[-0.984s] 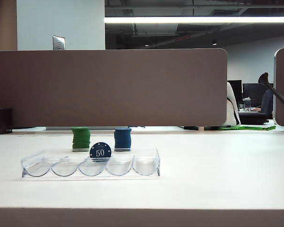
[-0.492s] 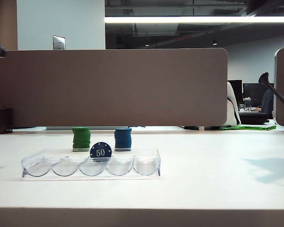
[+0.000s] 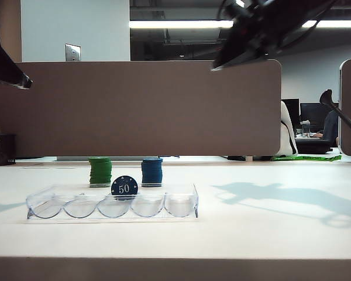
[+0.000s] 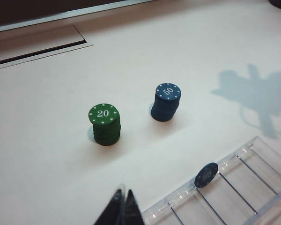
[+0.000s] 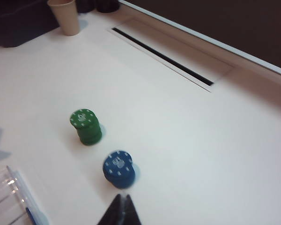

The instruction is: Pick up the chip in the box and place it on the pile of chips with the same color.

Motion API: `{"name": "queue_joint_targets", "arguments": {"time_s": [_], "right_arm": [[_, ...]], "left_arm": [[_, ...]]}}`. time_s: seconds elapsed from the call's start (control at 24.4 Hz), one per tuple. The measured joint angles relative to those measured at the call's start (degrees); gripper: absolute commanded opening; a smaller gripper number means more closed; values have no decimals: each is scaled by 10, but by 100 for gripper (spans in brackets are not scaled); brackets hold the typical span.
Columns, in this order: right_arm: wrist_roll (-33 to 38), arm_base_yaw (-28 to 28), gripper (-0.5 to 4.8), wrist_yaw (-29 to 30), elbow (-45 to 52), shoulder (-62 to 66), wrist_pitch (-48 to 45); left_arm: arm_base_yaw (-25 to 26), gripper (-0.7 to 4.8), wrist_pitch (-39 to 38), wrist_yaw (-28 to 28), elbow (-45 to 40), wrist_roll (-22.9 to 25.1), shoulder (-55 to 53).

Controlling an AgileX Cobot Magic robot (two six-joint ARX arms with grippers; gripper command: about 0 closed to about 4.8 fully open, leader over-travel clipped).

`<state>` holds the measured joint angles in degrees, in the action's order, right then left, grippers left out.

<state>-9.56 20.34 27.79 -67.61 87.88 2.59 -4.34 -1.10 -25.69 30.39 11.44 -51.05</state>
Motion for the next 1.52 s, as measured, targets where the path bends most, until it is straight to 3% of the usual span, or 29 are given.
{"name": "queue_joint_targets", "arguments": {"time_s": [0.25,0.33,0.45,0.62,0.78,1.07,1.11,1.23,1.52], "right_arm": [[0,27,-5,55,-62,132,-71],[0,36,-5,70,-80,163,-72],[-1,54,-5,118,-92,200,-74],[-23,63,27,127,-92,201,-45],[-43,67,107,126,-92,201,-29],[-134,93,132,108,-91,201,1],[-146,97,178,98,-91,201,5],[-173,103,182,52,-91,201,26],[-178,108,182,21,-91,201,57]], "left_arm": [[0,18,0,-34,0,84,-1],[0,64,1,-35,0,90,-1],[0,67,4,-37,0,96,-2],[0,66,5,-39,0,96,-3],[0,47,5,-54,0,96,-3],[0,47,3,-57,0,96,-10],[0,46,2,-57,0,96,-10],[0,-8,2,-57,0,96,-10],[0,-6,0,-57,0,96,-11]]}}
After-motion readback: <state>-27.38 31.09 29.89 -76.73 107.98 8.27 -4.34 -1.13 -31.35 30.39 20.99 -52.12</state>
